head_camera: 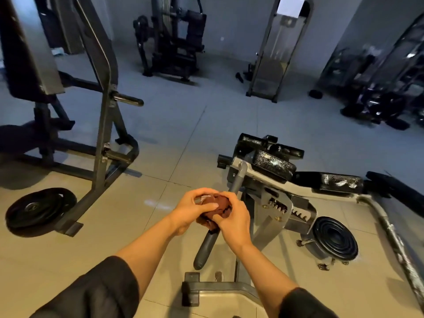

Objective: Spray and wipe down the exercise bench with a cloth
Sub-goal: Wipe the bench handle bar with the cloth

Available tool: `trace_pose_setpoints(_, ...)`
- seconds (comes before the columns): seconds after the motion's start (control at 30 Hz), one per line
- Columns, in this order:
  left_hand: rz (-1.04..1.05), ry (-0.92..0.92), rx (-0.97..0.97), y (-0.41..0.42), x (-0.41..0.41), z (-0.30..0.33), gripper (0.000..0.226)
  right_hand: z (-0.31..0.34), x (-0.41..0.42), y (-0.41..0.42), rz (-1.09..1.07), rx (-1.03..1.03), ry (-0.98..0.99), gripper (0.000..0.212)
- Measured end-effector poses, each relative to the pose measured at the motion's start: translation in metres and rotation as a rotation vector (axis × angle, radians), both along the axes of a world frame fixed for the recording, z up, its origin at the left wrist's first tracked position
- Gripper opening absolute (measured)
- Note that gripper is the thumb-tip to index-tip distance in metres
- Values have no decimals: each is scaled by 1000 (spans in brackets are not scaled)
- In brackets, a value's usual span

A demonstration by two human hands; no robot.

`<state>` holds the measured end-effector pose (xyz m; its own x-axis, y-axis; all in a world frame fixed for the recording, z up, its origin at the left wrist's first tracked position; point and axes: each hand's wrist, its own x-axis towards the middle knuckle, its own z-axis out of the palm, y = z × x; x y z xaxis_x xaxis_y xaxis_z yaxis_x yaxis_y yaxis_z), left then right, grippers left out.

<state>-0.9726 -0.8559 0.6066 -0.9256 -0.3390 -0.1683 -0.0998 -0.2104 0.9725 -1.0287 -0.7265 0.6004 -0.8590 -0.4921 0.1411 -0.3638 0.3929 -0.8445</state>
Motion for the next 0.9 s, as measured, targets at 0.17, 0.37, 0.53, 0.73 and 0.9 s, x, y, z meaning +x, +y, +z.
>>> trace_pose_setpoints(0.17,331,-67,-96,-14,-41,-30,34,-15,-42,2,-69,279,-6,46)
trace_pose_setpoints(0.37,362,-130,-160,-25,-112,-47,36,-18,-84,6,208,650,76,67)
trace_pose_setpoints(0.53,206,-201,-183,-13,-151,-51,48,-30,-90,7,342,706,85,81)
trace_pose_setpoints(0.73,61,-157,-7,-7,-149,-63,24,-44,-90,14,346,666,179,88)
trace_pose_setpoints(0.9,19,-169,29,-10,-137,-72,20,-49,-83,19,368,743,234,92)
